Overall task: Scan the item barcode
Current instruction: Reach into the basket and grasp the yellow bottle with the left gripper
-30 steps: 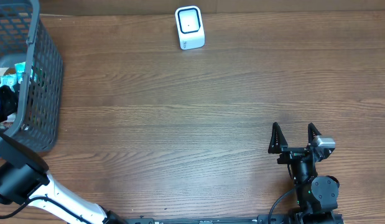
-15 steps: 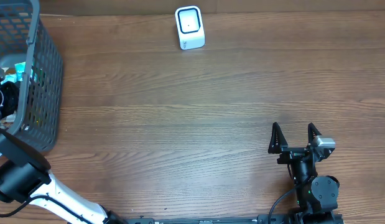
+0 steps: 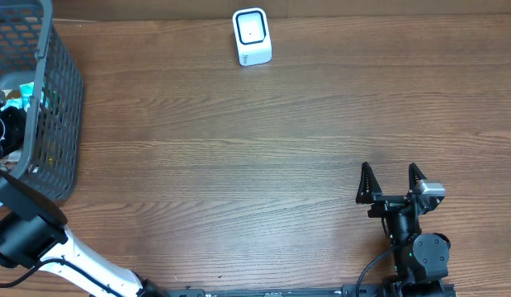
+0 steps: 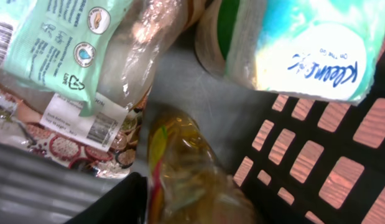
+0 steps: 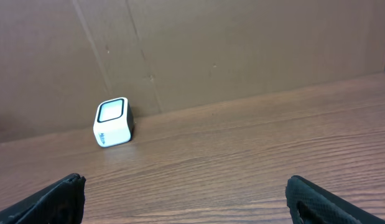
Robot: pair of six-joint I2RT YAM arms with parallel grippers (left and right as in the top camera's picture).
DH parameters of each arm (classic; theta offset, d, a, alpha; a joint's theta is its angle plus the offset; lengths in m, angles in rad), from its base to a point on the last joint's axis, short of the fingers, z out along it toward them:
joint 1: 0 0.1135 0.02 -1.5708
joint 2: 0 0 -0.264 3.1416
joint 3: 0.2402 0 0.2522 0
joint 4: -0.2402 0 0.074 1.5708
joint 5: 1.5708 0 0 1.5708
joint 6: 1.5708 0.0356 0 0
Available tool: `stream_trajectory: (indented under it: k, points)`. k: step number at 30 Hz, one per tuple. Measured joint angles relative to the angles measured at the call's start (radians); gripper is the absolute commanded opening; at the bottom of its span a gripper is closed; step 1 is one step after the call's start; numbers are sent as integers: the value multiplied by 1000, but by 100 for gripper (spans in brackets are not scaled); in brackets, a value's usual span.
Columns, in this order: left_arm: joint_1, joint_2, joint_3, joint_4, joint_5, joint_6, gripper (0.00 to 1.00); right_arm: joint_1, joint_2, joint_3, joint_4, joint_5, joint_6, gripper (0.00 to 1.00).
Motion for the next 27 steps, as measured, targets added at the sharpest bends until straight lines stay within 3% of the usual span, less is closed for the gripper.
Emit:
stream_trajectory:
  k: [4,20,27]
  points:
    - [0,18,61,-48,-21,-23,33,0,0,0,0,0,0,100]
    - [0,12,654,-180,-36,-220,33,0,0,0,0,0,0,100]
    - [-5,-110,754,-178,14,-337,25,0,0,0,0,0,0,100]
